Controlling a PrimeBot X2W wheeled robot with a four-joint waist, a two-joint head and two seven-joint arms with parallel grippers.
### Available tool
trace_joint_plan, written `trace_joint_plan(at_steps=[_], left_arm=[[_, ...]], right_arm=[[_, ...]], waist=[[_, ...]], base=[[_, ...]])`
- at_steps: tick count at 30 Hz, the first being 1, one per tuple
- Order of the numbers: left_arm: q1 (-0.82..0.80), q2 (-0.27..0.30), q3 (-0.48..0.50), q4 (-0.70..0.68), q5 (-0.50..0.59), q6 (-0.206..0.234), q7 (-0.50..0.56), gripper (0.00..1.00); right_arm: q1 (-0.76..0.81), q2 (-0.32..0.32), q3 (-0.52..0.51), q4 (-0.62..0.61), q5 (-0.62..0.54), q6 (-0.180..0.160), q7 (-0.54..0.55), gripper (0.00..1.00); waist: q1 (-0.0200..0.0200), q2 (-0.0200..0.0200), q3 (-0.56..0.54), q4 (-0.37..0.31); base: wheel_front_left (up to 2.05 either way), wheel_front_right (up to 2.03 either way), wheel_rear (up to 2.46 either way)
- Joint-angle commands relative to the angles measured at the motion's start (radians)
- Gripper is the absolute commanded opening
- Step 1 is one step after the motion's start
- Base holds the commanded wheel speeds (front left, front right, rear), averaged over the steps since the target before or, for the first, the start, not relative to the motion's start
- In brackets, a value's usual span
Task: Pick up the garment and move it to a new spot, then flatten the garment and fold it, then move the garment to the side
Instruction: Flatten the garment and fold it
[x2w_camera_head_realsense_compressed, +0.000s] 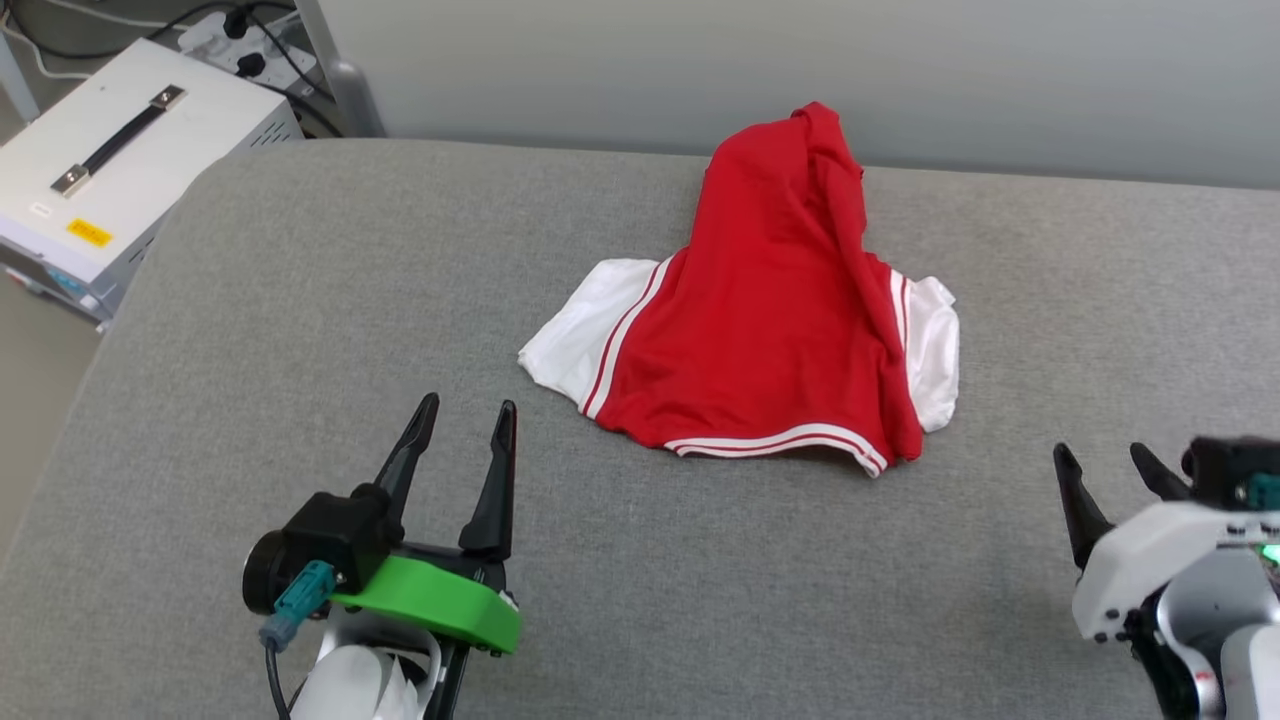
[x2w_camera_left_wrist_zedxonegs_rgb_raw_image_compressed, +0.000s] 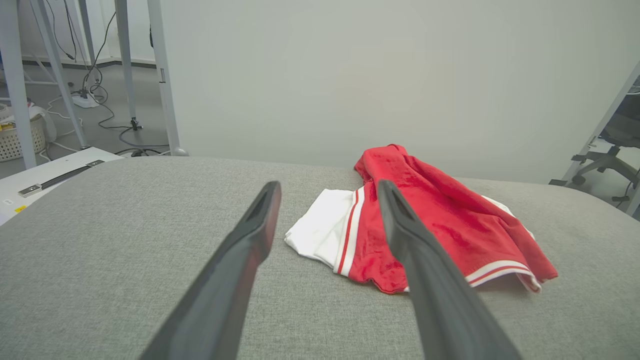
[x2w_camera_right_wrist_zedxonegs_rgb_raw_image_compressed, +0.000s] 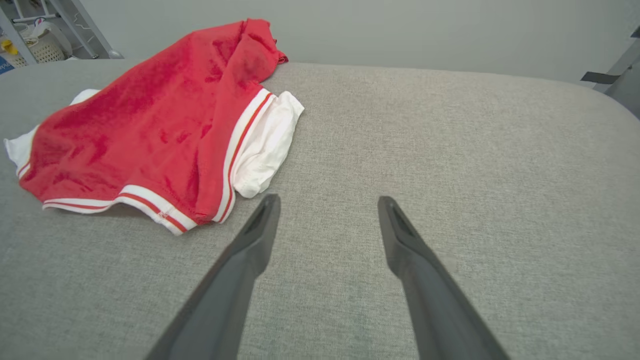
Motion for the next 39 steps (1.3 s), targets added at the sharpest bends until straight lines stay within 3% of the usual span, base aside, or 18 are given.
trace_joint_plan(at_steps=[1, 6, 9, 17, 25, 26, 28, 35, 39], left_arm=[[-0.014, 0.000, -0.004, -0.005, 0.012, -0.003, -0.006, 1.00], [-0.037, 0.006, -0.022, 0.005, 0.029, -0.003, -0.006, 1.00], [-0.059, 0.007, -0.044, 0.010, 0.035, -0.003, -0.006, 1.00], [-0.100, -0.006, -0.051, -0.001, 0.029, -0.003, -0.006, 1.00], [-0.114, -0.013, -0.050, -0.004, 0.030, -0.003, -0.006, 1.00], [-0.114, -0.014, -0.049, -0.003, 0.030, -0.003, -0.006, 1.00], [-0.114, -0.015, -0.047, 0.000, 0.032, -0.003, -0.006, 1.00], [-0.097, -0.015, -0.027, 0.013, 0.035, -0.003, -0.006, 1.00], [-0.084, -0.013, -0.022, 0.018, 0.033, -0.003, -0.006, 1.00]], right_arm=[[-0.041, -0.008, 0.001, 0.000, 0.000, -0.001, 0.054, 1.00], [-0.136, -0.023, -0.002, 0.033, 0.008, -0.001, 0.382, 1.00], [-0.198, -0.033, -0.007, 0.022, 0.006, -0.001, 0.496, 1.00], [-0.321, -0.024, -0.047, 0.058, 0.006, -0.001, 0.623, 1.00], [-0.361, -0.031, -0.066, 0.167, -0.023, -0.001, 0.628, 1.00], [-0.359, -0.036, -0.064, 0.184, -0.030, -0.001, 0.626, 0.92], [-0.351, -0.040, -0.060, 0.210, -0.041, -0.001, 0.612, 0.00], [-0.306, -0.050, -0.073, 0.231, -0.047, -0.001, 0.558, 0.00], [-0.264, -0.094, -0.092, 0.187, -0.044, -0.001, 0.546, 0.00]], waist=[[0.0001, 0.0110, 0.033, 0.024], [0.0001, 0.0110, 0.088, 0.061], [0.0001, 0.0110, 0.121, 0.091], [0.0001, 0.0110, 0.186, 0.163], [0.0001, 0.0110, 0.215, 0.200], [0.0001, 0.0110, 0.216, 0.202], [0.0001, 0.0110, 0.213, 0.202], [0.0001, 0.0110, 0.160, 0.162], [0.0001, 0.0110, 0.119, 0.122]], base=[[0.00, 0.00, 0.00], [0.00, 0.00, 0.00], [0.00, 0.00, 0.00], [0.00, 0.00, 0.00], [0.00, 0.00, 0.00], [0.00, 0.00, 0.00], [0.00, 0.00, 0.00], [0.00, 0.00, 0.00], [0.00, 0.00, 0.00]])
